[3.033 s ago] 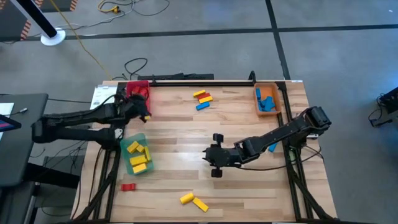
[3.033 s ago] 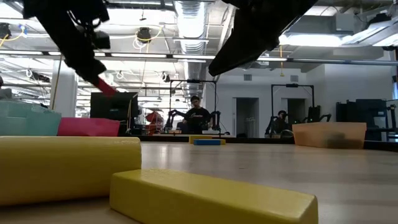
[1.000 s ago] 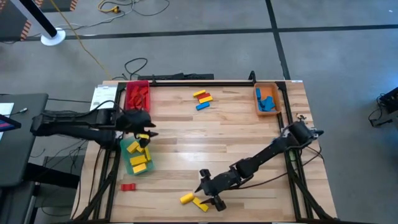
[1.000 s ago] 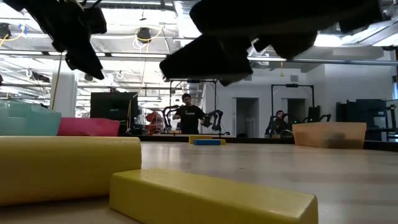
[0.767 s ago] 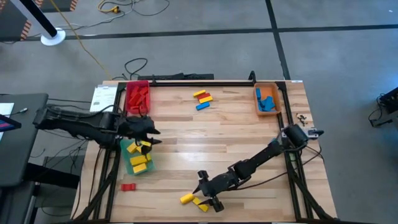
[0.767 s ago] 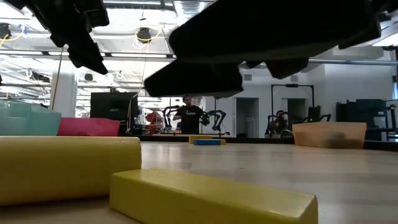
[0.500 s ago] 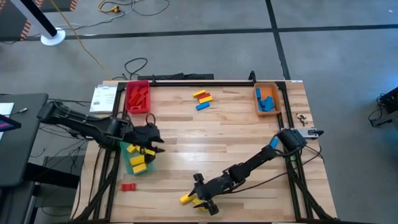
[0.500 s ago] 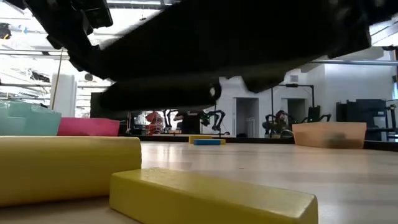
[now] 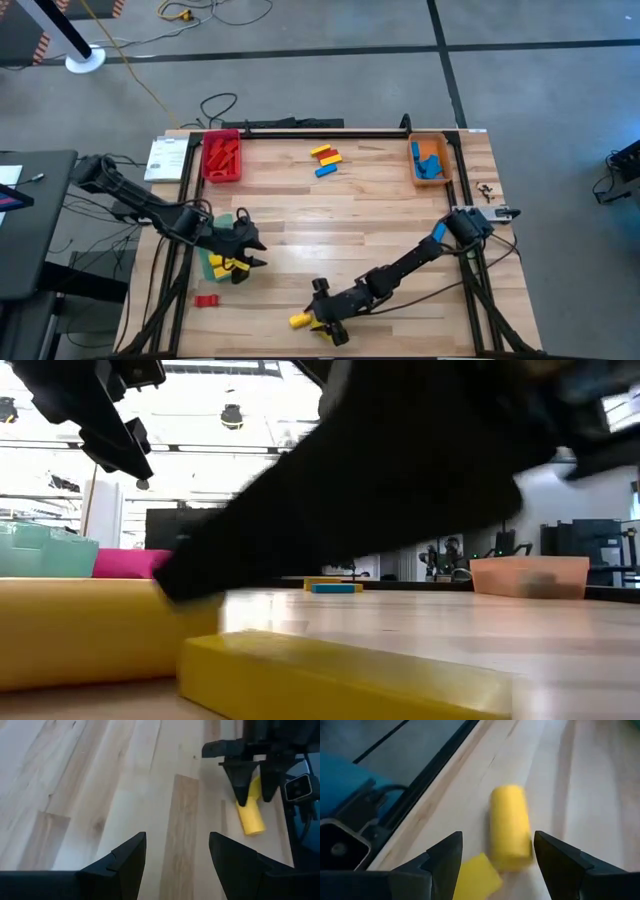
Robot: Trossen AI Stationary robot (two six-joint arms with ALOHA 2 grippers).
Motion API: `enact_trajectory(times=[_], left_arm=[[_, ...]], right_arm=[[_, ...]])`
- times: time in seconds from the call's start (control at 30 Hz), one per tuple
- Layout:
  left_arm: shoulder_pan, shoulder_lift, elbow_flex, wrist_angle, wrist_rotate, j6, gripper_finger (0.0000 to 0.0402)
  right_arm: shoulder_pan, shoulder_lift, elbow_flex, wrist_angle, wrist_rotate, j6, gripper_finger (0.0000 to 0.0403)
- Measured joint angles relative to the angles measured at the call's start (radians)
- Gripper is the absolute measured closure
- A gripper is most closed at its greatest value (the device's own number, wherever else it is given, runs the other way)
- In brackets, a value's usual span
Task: Sort blocks
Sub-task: Put the yellow block into the green bin
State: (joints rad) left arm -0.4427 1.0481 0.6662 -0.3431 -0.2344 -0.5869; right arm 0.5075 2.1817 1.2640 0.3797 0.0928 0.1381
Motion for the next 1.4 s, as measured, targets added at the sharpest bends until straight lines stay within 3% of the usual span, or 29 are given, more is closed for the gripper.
enact_trajectory(times=[0.4, 0.63, 0.93, 1.4], left_arm=[[-0.052, -0.001, 0.000, 0.020, -0.021, -0.041, 0.0189], [-0.055, -0.001, 0.000, 0.020, -0.021, -0.047, 0.0189], [-0.055, -0.001, 0.000, 0.019, -0.020, -0.041, 0.0189], [-0.057, -0.001, 0.000, 0.019, -0.017, -0.002, 0.0189]], right_arm=[[0.000, 0.065, 0.046, 0.034, 0.007, -0.005, 0.0156], [-0.006, 0.112, 0.129, -0.070, -0.004, -0.005, 0.0201], [-0.011, 0.089, 0.138, -0.121, 0.011, -0.057, 0.0274], [-0.028, 0.040, 0.135, -0.168, 0.023, -0.071, 0.0269]])
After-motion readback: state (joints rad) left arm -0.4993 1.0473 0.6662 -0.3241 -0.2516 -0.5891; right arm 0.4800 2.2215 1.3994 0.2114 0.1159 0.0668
